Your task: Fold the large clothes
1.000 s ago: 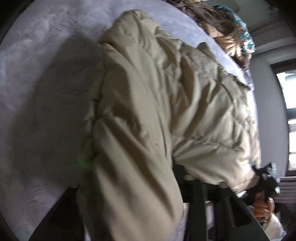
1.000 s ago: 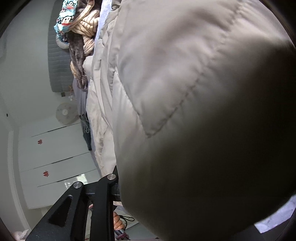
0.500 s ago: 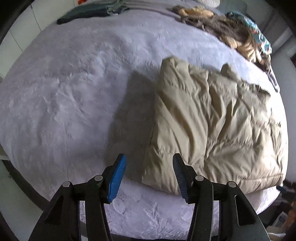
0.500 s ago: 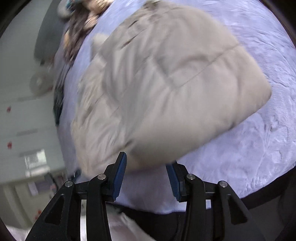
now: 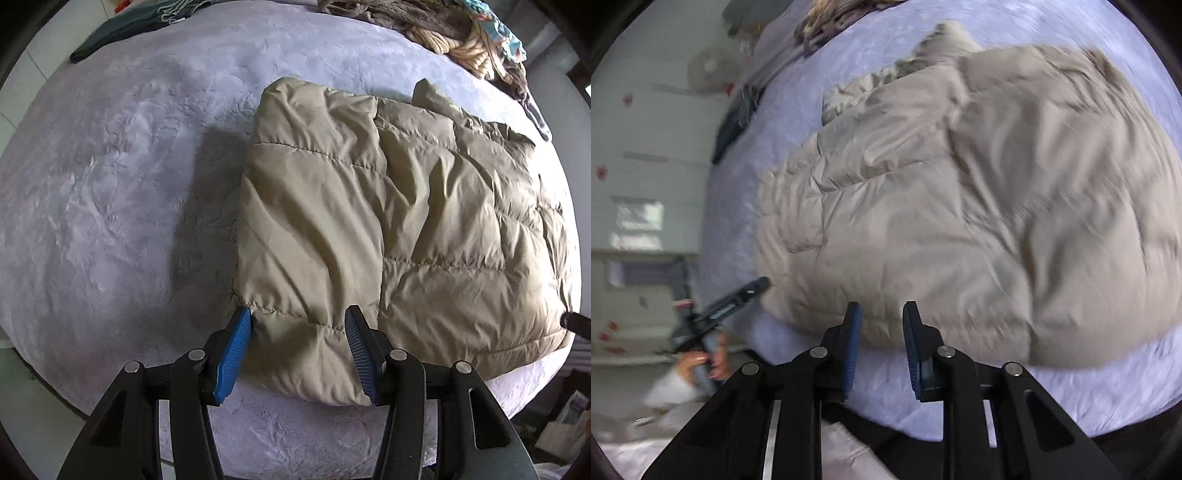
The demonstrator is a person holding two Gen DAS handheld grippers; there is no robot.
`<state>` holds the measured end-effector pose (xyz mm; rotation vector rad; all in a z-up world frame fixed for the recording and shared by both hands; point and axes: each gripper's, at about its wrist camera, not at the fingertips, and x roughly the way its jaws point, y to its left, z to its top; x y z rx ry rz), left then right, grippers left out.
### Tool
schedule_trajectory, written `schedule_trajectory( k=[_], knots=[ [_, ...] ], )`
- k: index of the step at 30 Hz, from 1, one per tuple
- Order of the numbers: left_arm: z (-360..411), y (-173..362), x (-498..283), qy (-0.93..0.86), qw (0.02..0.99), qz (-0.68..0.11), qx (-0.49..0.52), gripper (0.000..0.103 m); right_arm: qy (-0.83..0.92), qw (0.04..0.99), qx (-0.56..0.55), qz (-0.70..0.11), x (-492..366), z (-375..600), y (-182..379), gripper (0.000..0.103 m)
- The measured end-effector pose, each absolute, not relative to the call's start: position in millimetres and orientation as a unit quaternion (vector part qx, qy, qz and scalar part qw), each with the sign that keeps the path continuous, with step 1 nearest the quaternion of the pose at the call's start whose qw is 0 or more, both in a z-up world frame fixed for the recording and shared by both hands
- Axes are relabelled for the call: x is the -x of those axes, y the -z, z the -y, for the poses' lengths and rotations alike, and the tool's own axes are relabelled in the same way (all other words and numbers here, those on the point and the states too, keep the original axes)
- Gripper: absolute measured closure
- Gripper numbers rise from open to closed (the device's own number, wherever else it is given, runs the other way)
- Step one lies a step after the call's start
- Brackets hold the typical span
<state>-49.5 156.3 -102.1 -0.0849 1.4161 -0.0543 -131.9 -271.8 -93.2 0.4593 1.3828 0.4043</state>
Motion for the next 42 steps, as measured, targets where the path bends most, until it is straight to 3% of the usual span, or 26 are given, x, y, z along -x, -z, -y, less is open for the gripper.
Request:
schedule_trajectory(
  k=[3,4,6,12,25,34,42],
  knots=[
    [-156,104,49,0.025,0.754,-0.655,0.042,0.047,-0.173,0.733,-0.165,-0.636,123,242,98,0.078],
    [-158,104,49,0.028,0.753,-0.656,0.043,0.028,-0.173,0.733,-0.154,-0.640,122,235,101,0.078],
    [-159,101,49,0.028,0.760,-0.648,0.041,0.005,-0.173,0.733,-0.135,-0.644,121,224,102,0.078],
    [-163,103,43,0.028,0.764,-0.644,0.045,0.004,-0.145,0.741,-0.124,-0.644,113,224,104,0.078],
    [-184,121,16,0.046,0.759,-0.648,0.045,0.004,-0.067,0.706,-0.232,-0.666,96,250,146,0.078],
    [-230,145,-24,0.105,0.745,-0.649,0.117,0.004,-0.060,0.707,-0.232,-0.666,97,244,153,0.078],
    [-218,193,-47,0.272,0.653,-0.677,0.203,0.004,-0.059,0.713,-0.226,-0.662,101,234,153,0.075]
  ],
)
